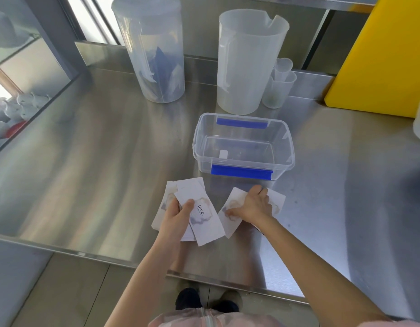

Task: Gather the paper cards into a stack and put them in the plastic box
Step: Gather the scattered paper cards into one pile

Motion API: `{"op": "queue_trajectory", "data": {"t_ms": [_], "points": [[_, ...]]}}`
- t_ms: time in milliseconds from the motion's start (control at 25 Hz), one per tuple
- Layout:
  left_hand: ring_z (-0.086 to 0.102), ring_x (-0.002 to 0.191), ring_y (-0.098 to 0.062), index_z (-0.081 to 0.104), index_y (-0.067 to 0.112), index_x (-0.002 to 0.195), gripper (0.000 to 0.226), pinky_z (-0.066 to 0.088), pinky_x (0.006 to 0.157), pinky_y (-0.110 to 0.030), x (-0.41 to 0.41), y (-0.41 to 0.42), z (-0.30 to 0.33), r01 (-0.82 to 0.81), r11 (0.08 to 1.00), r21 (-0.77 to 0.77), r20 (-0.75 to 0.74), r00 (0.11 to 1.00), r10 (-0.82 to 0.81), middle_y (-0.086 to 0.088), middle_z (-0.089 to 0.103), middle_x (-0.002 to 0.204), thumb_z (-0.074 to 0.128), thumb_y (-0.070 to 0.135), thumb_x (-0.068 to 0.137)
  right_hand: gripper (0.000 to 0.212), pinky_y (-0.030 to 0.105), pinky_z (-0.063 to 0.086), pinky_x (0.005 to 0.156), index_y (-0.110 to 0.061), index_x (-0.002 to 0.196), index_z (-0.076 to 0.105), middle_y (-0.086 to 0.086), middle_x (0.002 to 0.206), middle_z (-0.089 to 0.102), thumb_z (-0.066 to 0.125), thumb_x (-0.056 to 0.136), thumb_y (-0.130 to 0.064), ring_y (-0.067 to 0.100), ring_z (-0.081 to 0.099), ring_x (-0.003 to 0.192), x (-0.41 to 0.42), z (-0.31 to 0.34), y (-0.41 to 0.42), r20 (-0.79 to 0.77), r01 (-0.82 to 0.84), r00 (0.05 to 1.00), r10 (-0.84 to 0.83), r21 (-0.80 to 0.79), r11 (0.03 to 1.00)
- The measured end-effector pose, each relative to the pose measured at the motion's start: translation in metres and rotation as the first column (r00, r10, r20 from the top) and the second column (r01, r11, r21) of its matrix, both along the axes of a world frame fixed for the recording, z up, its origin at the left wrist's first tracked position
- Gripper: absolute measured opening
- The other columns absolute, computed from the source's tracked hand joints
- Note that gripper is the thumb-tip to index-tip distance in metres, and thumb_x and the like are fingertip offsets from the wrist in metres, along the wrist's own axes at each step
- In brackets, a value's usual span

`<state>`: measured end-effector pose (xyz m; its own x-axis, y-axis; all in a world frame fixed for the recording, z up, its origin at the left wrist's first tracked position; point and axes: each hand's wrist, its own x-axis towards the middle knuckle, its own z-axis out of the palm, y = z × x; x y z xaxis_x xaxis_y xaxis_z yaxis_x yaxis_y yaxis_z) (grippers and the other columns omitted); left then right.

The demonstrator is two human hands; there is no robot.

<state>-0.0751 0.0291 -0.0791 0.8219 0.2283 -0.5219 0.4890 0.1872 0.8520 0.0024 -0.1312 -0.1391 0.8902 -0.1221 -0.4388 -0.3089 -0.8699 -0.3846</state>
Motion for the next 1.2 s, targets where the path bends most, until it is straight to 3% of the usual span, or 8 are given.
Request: {"op": "queue_trajectory", "data": {"t_ms": [200,440,520,600,760,880,1040,1200], "points": [[0.060,0.092,-0.024,0.051,0.017,0.112,0.022,0.049,0.082,-0.040,0.002,0.001,-0.002,0.003,1.000,-0.001,-0.002,1.000,-0.003,-0.009,0.062,0.107,0.043,0.018,0.091,0.040,0.026,0.048,0.065,-0.027,0.099,0.031,-0.001,0.099,0.049,0.062,0.080,-0.012,0.023,0.056,0.095,-0.012,0.014,-0.015,0.139,0.002,0.987,-0.081,0.490,0.871],[0.060,0.079,-0.015,0.051,0.019,0.108,0.019,0.048,0.062,-0.029,0.005,-0.009,-0.007,-0.011,0.999,0.035,-0.015,1.000,0.011,0.001,0.062,0.091,0.043,0.021,0.091,0.024,0.012,0.048,0.060,-0.033,0.101,0.045,-0.011,0.096,0.064,0.057,0.085,-0.020,0.000,0.062,0.083,-0.023,0.059,-0.036,0.178,-0.048,0.976,-0.123,0.731,0.680],[0.062,0.085,-0.016,0.053,0.022,0.106,0.018,0.052,0.071,-0.034,0.005,-0.017,-0.009,0.032,0.999,0.010,-0.042,0.999,-0.031,0.002,0.064,0.094,0.044,0.024,0.090,0.023,0.009,0.049,0.058,-0.030,0.097,0.046,-0.014,0.092,0.064,0.061,0.082,-0.021,-0.003,0.063,0.077,-0.026,0.064,-0.028,0.163,-0.037,0.978,-0.134,0.757,0.653],[0.064,0.090,-0.020,0.056,0.026,0.103,0.017,0.054,0.077,-0.039,0.005,-0.027,-0.008,0.076,0.995,-0.062,-0.051,0.996,-0.079,0.001,0.067,0.099,0.045,0.028,0.090,0.025,0.015,0.050,0.064,-0.023,0.098,0.047,-0.009,0.092,0.061,0.064,0.080,-0.023,0.004,0.061,0.080,-0.030,0.060,-0.015,0.170,-0.019,0.973,-0.155,0.730,0.683],[0.068,0.080,-0.016,0.054,0.024,0.113,0.025,0.056,0.066,-0.030,0.003,-0.039,-0.007,0.211,0.977,-0.040,0.009,0.978,-0.211,0.002,0.070,0.095,0.051,0.026,0.088,0.023,0.015,0.043,0.064,-0.026,0.096,0.047,-0.018,0.083,0.053,0.061,0.080,-0.035,0.004,0.054,0.078,-0.038,0.044,-0.005,0.151,-0.005,0.980,-0.128,0.664,0.747],[0.063,0.092,-0.027,0.050,0.017,0.121,0.035,0.051,0.071,-0.039,0.003,-0.038,-0.006,0.180,0.983,-0.042,-0.043,0.982,-0.182,-0.007,0.065,0.107,0.051,0.026,0.088,0.019,0.016,0.043,0.058,-0.023,0.096,0.050,-0.002,0.094,0.060,0.054,0.084,-0.037,0.012,0.055,0.077,-0.035,0.034,-0.031,0.126,0.148,0.950,-0.285,0.621,0.769],[0.061,0.093,-0.031,0.047,0.017,0.123,0.036,0.050,0.058,-0.035,0.005,-0.035,-0.005,0.174,0.983,-0.061,-0.080,0.981,-0.178,-0.011,0.062,0.110,0.049,0.026,0.088,0.072,0.039,0.041,0.087,-0.001,0.120,0.035,0.018,0.123,0.043,0.063,0.073,-0.049,0.033,0.046,0.112,-0.036,0.010,-0.059,0.062,0.360,0.929,-0.366,0.085,0.929],[0.063,0.084,-0.028,0.049,0.018,0.120,0.033,0.049,0.050,-0.033,0.002,-0.038,-0.008,0.201,0.978,-0.063,-0.069,0.976,-0.205,-0.008,0.064,0.102,0.048,0.026,0.089,0.077,0.043,0.039,0.090,-0.001,0.119,0.033,0.018,0.124,0.038,0.066,0.070,-0.050,0.032,0.040,0.115,-0.036,-0.003,-0.049,0.061,0.328,0.943,-0.327,-0.013,0.944]]}}
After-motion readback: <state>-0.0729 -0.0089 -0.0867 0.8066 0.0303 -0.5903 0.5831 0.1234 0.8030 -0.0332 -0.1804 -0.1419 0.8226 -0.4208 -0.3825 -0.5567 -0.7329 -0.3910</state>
